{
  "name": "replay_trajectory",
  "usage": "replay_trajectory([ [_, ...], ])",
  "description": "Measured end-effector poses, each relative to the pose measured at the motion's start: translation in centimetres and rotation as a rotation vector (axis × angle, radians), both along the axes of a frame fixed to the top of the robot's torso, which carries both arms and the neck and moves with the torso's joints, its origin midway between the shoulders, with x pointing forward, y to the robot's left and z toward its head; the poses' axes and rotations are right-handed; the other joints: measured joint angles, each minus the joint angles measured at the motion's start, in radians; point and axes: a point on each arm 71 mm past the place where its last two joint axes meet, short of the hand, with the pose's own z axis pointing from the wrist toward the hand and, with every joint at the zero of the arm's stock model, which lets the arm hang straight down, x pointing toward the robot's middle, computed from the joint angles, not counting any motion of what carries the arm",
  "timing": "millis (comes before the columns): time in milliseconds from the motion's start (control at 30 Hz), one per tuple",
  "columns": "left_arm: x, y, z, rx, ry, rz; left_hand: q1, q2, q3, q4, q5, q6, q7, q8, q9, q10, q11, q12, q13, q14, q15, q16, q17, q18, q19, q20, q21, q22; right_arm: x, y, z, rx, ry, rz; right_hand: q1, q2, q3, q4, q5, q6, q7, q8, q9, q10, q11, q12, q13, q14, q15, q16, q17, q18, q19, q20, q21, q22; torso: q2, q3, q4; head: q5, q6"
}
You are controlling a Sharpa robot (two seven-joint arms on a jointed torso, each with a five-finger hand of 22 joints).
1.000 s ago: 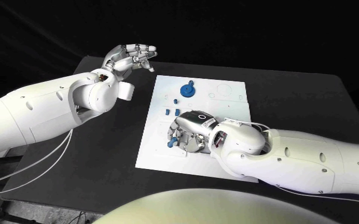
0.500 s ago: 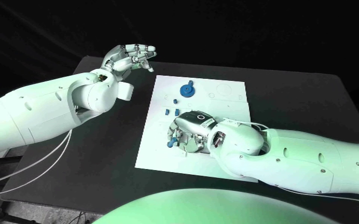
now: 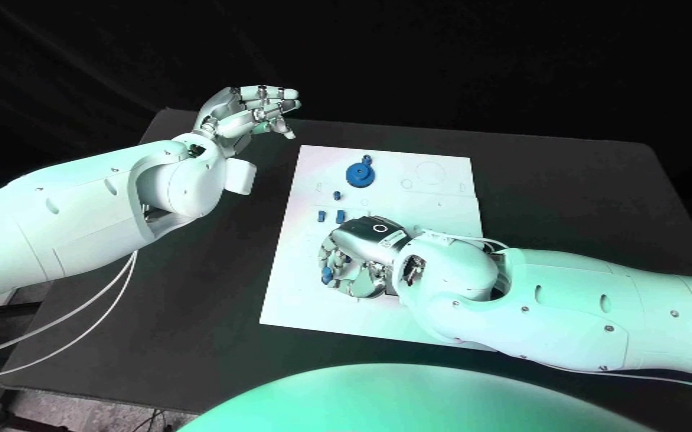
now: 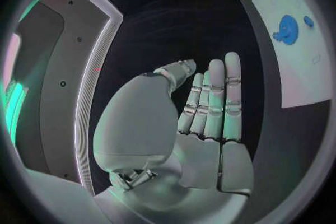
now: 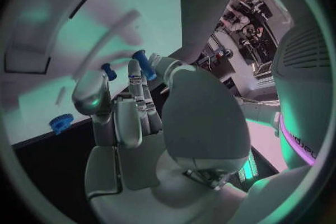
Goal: Assemble the parts on the task board
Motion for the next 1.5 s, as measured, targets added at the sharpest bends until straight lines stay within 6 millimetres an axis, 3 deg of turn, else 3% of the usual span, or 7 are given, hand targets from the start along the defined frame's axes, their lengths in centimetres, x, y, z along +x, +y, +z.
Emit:
replay_trajectory([
  [533, 0.0, 0.1, 0.0, 0.001, 0.002, 0.001, -0.004, 0.004, -0.003, -0.003, 0.000, 0.000, 0.000, 0.000, 0.000, -0.004, 0.004, 0.000, 0.000, -0.004, 0.004, 0.000, -0.001, 0.000, 0.000, 0.000, 0.000, 0.000, -0.4, -2.1, 1.2, 0.096, -0.023, -0.064, 0.020, -0.003, -0.077, -0.008, 0.000, -0.054, 0.002, -0.046, -0.030, 0.033, -0.011, 0.031, 0.023, 0.000, 0.000, 0.018, 0.048, -0.016, 0.022, 0.000, 0.059, 0.000, -0.001, 0.0014, -0.0015, -0.003, 0.000],
  [633, 0.0, 0.1, 0.0, 0.001, 0.003, 0.000, -0.004, 0.004, -0.003, -0.003, 0.000, -0.004, 0.004, 0.000, 0.000, -0.004, 0.004, 0.000, 0.000, -0.004, 0.004, 0.000, -0.001, 0.000, 0.000, 0.000, 0.000, 0.000, -0.3, -3.4, 2.3, 0.150, -0.035, -0.090, 0.038, -0.003, -0.082, -0.007, 0.084, -0.038, -0.006, -0.046, -0.032, 0.064, -0.017, 0.051, 0.040, 0.004, -0.004, 0.025, 0.062, -0.016, 0.029, -0.007, 0.080, 0.000, -0.001, 0.0015, -0.0023, -0.007, 0.000],
  [800, 0.0, 0.2, 0.0, 0.001, 0.003, -0.001, -0.004, 0.004, -0.003, -0.003, 0.000, -0.004, 0.004, 0.000, 0.000, -0.004, 0.004, 0.000, -0.001, -0.004, 0.004, 0.000, -0.001, 0.000, 0.000, 0.000, 0.000, 0.000, 1.3, -7.8, 4.2, 0.214, -0.012, -0.216, 0.027, -0.015, -0.116, 0.017, 0.093, 0.017, -0.005, -0.013, -0.026, 0.123, -0.022, 0.103, 0.089, 0.000, -0.008, 0.041, 0.091, -0.016, 0.036, -0.007, 0.101, 0.000, -0.003, 0.0011, -0.0031, -0.021, 0.002],
  [967, 0.0, 0.2, -0.1, 0.003, 0.006, -0.002, -0.004, 0.004, -0.003, -0.003, 0.000, -0.004, 0.004, 0.000, 0.000, -0.004, 0.004, 0.000, -0.001, -0.004, 0.004, 0.000, -0.001, 0.000, 0.000, 0.000, 0.000, 0.000, 2.7, -13.0, 4.5, 0.229, 0.076, -0.384, -0.033, 0.010, -0.268, 0.076, 0.097, 0.025, -0.032, 0.071, 0.031, 0.113, -0.045, 0.337, 0.334, 0.000, -0.026, 0.043, 0.092, -0.016, 0.051, -0.022, 0.133, 0.000, -0.005, -0.0007, -0.0070, -0.046, 0.003],
  [1133, -0.1, 0.4, -0.3, 0.004, 0.009, -0.004, -0.004, 0.004, -0.003, -0.003, 0.000, -0.007, 0.000, 0.000, 0.000, -0.004, 0.004, 0.004, -0.001, -0.004, 0.004, 0.000, -0.001, 0.000, -0.003, 0.003, 0.000, 0.000, 2.7, -17.0, 4.2, 0.215, 0.150, -0.507, -0.060, 0.112, -0.548, 0.096, 0.105, -0.004, -0.048, 0.179, 0.122, 0.163, -0.052, 1.285, 1.197, 0.000, -0.040, 0.111, 0.152, -0.032, 0.070, -0.031, 0.202, 0.001, -0.009, -0.0022, -0.0154, -0.076, 0.002],
  [1233, -0.2, 0.3, -0.3, 0.004, 0.010, -0.007, -0.004, 0.004, -0.003, -0.003, 0.000, -0.007, 0.000, 0.000, 0.000, -0.004, 0.004, 0.004, -0.001, -0.004, 0.004, 0.000, -0.001, 0.000, -0.004, 0.004, 0.000, 0.000, 2.2, -18.3, 3.8, 0.197, 0.190, -0.542, -0.046, 0.126, -0.644, 0.096, 0.105, -0.012, -0.041, 0.199, 0.138, 0.163, -0.052, 1.435, 1.225, 0.000, -0.040, 0.122, 0.152, -0.032, 0.070, -0.031, 0.194, 0.001, -0.012, -0.0036, -0.0211, -0.088, 0.002],
  [1500, -0.2, 0.3, -0.4, 0.004, 0.014, -0.013, -0.004, 0.004, -0.003, -0.003, 0.000, -0.007, 0.000, 0.000, 0.000, -0.004, 0.004, 0.004, -0.001, -0.004, 0.004, 0.000, -0.001, 0.000, -0.004, 0.004, 0.000, 0.000, 0.3, -19.6, 2.0, 0.126, 0.258, -0.595, -0.046, 0.125, -0.686, 0.100, 0.105, -0.012, -0.041, 0.208, 0.142, 0.163, -0.052, 1.464, 1.227, 0.000, -0.040, 0.128, 0.152, -0.032, 0.074, -0.027, 0.212, 0.000, -0.017, -0.0058, -0.0309, -0.098, 0.002],
])
